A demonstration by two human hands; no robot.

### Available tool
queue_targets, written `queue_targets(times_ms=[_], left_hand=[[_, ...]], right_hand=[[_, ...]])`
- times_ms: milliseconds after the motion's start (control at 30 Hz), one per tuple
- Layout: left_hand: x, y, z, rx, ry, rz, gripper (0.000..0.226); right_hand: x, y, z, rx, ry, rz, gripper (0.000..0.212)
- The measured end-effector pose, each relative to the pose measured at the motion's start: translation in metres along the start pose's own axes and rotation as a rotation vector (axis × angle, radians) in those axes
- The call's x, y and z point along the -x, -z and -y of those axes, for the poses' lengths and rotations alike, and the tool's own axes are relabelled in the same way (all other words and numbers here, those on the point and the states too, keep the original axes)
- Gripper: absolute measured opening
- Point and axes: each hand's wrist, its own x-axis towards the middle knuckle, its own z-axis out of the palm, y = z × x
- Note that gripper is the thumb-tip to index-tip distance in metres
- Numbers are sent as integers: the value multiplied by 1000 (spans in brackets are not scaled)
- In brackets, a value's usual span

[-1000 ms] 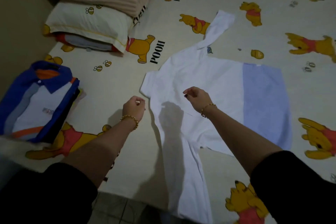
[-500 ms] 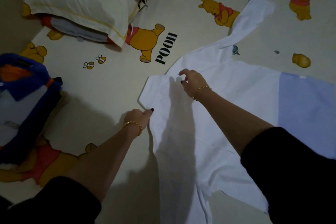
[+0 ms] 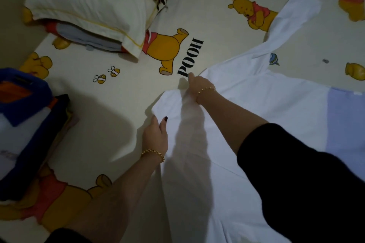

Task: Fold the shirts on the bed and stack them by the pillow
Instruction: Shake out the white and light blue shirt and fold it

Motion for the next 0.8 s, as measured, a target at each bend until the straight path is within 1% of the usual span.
queue_targets(times_ms=[33,100,133,200,267,333,400,467,533,600,633,700,800], left_hand=[[-2,4,3,-8,-2,-5,29],[-2,10,12,-19,10,-1,32],[-2,13,16,-18,19,2,35],[-1,16,21,-14,26,11,39],[-2,18,22,-14,22,17,38],[-3,21,21,-9,16,-5,35],[-6,25,23,8,21,-36,31],[-8,28,29,-4,40,-25,30],[-5,32,33,-23,86,6,30],[-2,35,33,-19,131,-19,37],[4,36,31,-36,104,-36,40],[19,34,22,-83,-6,-17,37],[49,20,7,-88,-175,168,25]], right_hand=[[-2,1,6,1,13,2,45],[-2,1,10,46,14,84,64],[-1,0,9,89,2,121,68],[0,-1,6,154,-36,131,62],[0,0,7,116,-44,62,49],[-2,1,10,23,-14,-70,38],[-2,2,16,-61,23,-211,32],[3,-1,19,-147,25,-254,38],[19,-9,14,-202,18,-224,53],[42,-21,3,-219,22,-216,57],[60,-28,-7,-223,19,-228,54],[102,-44,-33,-235,-21,-256,47],[168,-69,-79,-244,-133,-223,35]])
